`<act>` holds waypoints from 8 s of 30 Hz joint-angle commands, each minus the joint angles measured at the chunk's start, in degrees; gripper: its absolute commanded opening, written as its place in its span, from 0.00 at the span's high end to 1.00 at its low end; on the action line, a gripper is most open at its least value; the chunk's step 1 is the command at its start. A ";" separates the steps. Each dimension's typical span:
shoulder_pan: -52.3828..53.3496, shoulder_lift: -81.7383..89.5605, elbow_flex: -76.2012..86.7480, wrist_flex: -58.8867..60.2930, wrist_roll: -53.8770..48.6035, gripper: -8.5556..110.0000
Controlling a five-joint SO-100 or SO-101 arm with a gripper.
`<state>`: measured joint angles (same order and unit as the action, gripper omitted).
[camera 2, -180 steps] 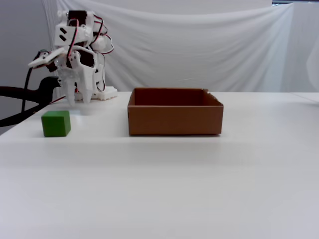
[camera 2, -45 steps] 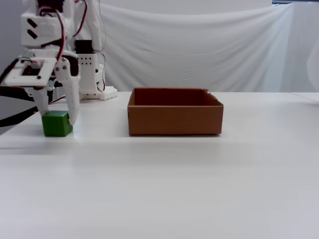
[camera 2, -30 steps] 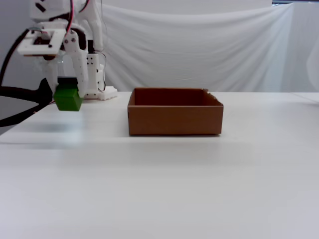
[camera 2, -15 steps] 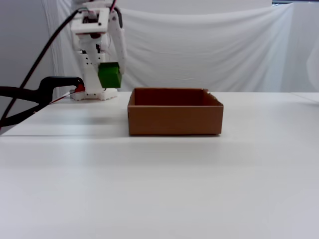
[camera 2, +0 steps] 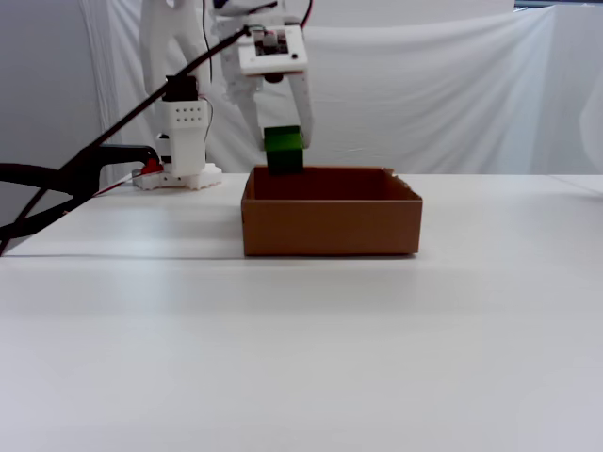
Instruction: Grasp a green cube and put it in a box.
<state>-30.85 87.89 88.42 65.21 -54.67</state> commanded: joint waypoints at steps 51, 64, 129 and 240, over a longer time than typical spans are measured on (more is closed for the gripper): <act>4.83 6.15 -4.48 4.57 1.76 0.74; 27.95 44.03 37.62 9.14 3.60 0.74; 33.40 94.57 81.74 4.13 12.04 0.74; 33.40 94.57 81.74 4.13 12.04 0.74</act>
<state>2.55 182.37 170.16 69.17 -42.36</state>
